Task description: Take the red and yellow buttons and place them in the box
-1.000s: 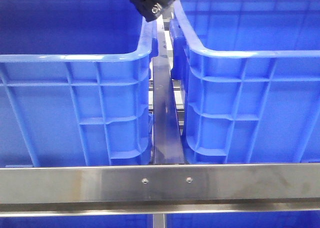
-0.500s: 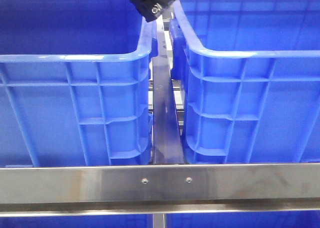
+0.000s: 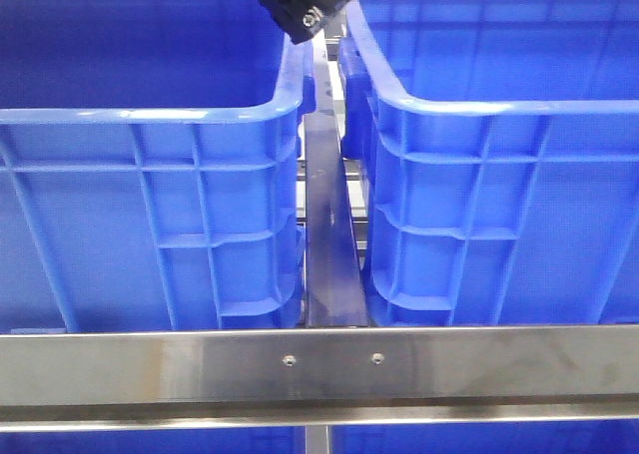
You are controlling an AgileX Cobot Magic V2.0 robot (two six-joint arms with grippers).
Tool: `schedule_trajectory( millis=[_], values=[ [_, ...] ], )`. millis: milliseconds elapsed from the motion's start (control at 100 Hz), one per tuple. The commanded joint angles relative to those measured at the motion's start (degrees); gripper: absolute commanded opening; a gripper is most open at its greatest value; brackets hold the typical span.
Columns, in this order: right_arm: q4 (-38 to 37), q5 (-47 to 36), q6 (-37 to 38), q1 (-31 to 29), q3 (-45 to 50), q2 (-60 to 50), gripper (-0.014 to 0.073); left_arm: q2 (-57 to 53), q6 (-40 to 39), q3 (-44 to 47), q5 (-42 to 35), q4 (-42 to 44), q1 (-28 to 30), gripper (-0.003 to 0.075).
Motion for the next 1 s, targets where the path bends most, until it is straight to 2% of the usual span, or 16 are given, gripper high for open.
schedule_trajectory(
  millis=[0, 130, 220, 410, 530, 670, 810, 990],
  values=[
    [1.34, -3.79, -0.36, 0.09, -2.30, 1.40, 0.0576, -2.21, 0.12, -1.81, -0.59, -3.69, -0.37, 0.0133],
    [6.68, -2.78, -0.42, 0.09, -5.49, 3.63, 0.0576, -2.21, 0.12, -1.81, -0.59, -3.69, -0.37, 0.0133],
    [14.20, -2.98, -2.74, 0.09, -7.87, 6.47, 0.0576, -2.21, 0.12, -1.81, -0.59, -3.69, -0.37, 0.0133],
    [39.85, -5.11, -11.70, 0.09, -10.47, 13.62, 0.0576, -2.21, 0.12, -1.81, -0.59, -3.69, -0.37, 0.0133],
    [58.69, -4.82, -21.63, 0.09, -10.49, 18.28, 0.0576, -2.21, 0.12, -1.81, -0.59, -3.69, -0.37, 0.0133],
    [75.67, -2.67, -32.35, 0.23, -10.49, 24.08, 0.0576, -2.21, 0.12, -1.81, -0.59, -3.69, -0.37, 0.0132],
    [84.80, -1.87, -38.17, 3.03, -10.49, 29.77, 0.0576, -2.21, 0.12, -1.81, -0.59, -3.69, -0.37, 0.0133],
    [88.82, -1.77, -41.48, 8.94, -10.64, 35.97, 0.0576, -2.21, 0.12, -1.81, -0.59, -3.69, -0.37, 0.0133]
  ],
)
